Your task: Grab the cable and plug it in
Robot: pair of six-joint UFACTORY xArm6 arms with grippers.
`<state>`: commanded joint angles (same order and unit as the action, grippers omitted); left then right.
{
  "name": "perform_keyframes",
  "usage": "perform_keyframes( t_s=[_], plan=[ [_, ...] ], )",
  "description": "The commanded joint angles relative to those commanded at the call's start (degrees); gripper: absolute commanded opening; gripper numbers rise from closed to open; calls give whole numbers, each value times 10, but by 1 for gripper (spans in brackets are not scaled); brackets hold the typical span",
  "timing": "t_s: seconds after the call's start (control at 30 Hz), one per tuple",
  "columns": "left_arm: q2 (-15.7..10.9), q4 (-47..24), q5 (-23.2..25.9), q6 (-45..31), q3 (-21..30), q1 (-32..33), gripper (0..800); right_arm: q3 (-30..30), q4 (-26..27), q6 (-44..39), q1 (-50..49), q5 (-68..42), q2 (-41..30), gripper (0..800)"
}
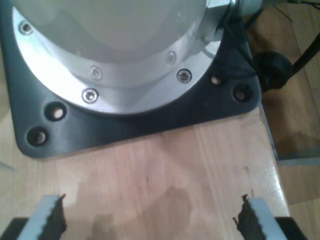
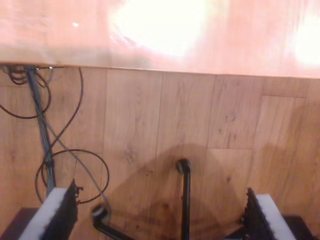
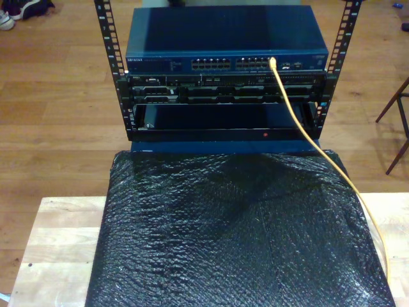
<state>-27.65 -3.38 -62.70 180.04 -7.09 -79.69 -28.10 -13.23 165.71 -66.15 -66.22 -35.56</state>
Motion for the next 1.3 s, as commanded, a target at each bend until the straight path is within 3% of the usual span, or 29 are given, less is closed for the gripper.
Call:
perform_keyframes(
  t_s=[0.3,0.7,1.13,1.3],
  plan=[
    [0,0,1,0,0,0,800,55,118,8,-36,-16,-40,794],
    [0,0,1,0,0,0,800,139,119,110,-144,-9,-40,794],
    [0,0,0,0,0,0,800,188,119,116,-154,-5,-39,796],
    [0,0,1,0,0,0,800,223,118,117,-171,60,-33,797]
  ],
)
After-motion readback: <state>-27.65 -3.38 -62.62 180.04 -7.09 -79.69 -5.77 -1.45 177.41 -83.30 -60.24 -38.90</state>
